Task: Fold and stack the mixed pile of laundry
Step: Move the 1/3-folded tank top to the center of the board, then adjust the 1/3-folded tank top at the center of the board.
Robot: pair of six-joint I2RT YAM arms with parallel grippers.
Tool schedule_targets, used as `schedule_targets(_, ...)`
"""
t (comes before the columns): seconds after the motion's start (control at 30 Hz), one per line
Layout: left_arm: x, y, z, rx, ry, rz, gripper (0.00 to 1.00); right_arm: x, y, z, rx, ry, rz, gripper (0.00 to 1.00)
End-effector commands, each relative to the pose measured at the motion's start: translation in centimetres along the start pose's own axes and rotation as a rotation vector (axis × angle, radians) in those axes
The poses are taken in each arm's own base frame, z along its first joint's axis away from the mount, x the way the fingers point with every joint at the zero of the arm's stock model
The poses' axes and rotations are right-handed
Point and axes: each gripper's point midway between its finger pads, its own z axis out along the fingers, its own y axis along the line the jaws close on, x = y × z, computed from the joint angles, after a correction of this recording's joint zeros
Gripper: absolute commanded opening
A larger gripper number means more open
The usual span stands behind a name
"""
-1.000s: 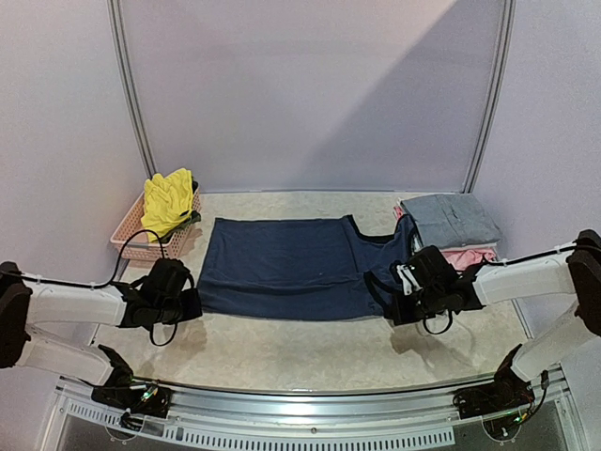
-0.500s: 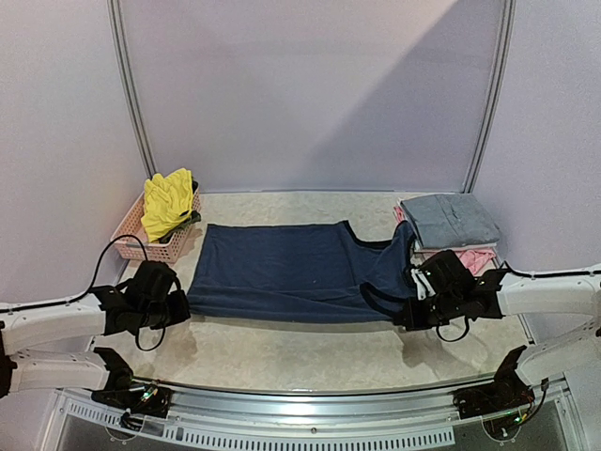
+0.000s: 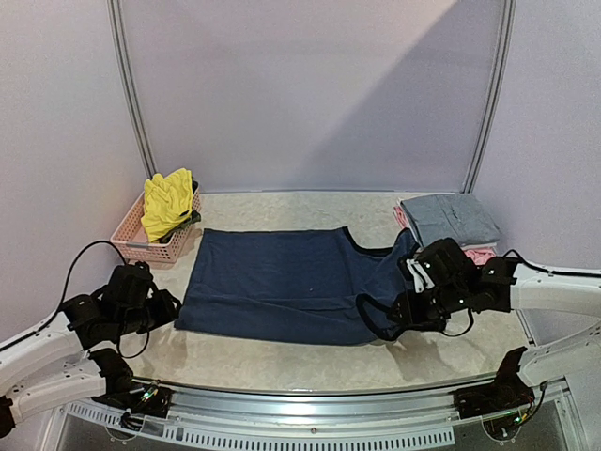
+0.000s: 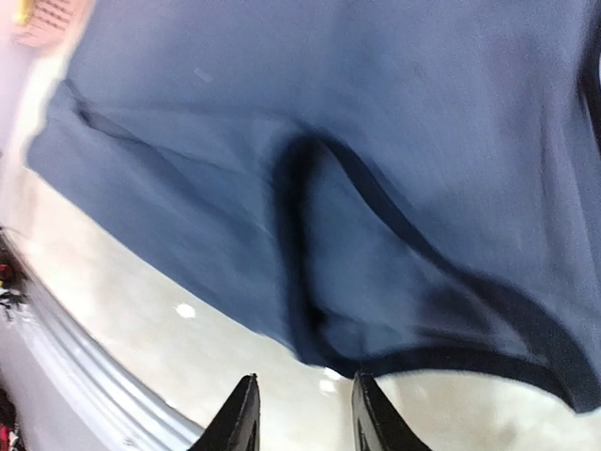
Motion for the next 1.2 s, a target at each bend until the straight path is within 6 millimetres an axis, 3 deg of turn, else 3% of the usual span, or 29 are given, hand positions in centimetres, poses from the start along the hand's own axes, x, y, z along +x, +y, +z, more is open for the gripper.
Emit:
schedule_targets(0.0,-1.2,-1.5,-0.4,0.021,-0.016,0.07,0.38,-3.0,4.0,-1.0,-0.108,-0.064,-0.064,0.32)
schedule_targets(0.13,-0.9,-4.3,1.4,0.072,0.043,0.139,0.32,-4.6,7.2,0.5,-0.208,-0.056,-0.107,0.29)
schedule_targets(0.3,-0.4,-7.0,4.1,0.09,0.102,0.216,0.28,-5.5,8.9,4.9,-0.233,0.005,-0.141,0.22)
schedule_targets(0.37,-0.1,-7.1,5.1,0.072,0.113,0.234,0.28,-5.7,8.5,6.6,-0.195,0.02,-0.141,0.21)
schedule_targets(0.43,0.3,-6.5,6.1,0.035,0.125,0.248,0.27,-5.5,6.9,8.4,-0.131,0.046,-0.128,0.2)
schedule_targets(0.5,1.0,-5.6,6.9,-0.006,0.143,0.261,0.26,-5.0,4.7,10.2,-0.073,0.079,-0.099,0.19)
schedule_targets(0.63,2.3,-3.5,7.9,-0.072,0.163,0.263,0.26,-4.0,0.3,11.7,0.048,0.107,-0.038,0.17)
schedule_targets(0.73,2.6,-2.1,8.1,-0.119,0.151,0.249,0.25,-3.6,-1.8,11.7,0.109,0.114,-0.015,0.17)
schedule_targets(0.93,3.3,0.2,8.1,-0.181,0.133,0.191,0.23,-3.2,-3.2,10.1,0.182,0.124,-0.019,0.18)
schedule_targets(1.07,3.5,0.3,7.6,-0.159,0.117,0.15,0.21,-3.8,-2.0,8.4,0.138,0.112,-0.035,0.21)
schedule_targets(1.17,1.7,-1.1,6.4,-0.13,0.074,0.181,0.24,-6.0,0.6,6.7,0.052,0.058,-0.064,0.29)
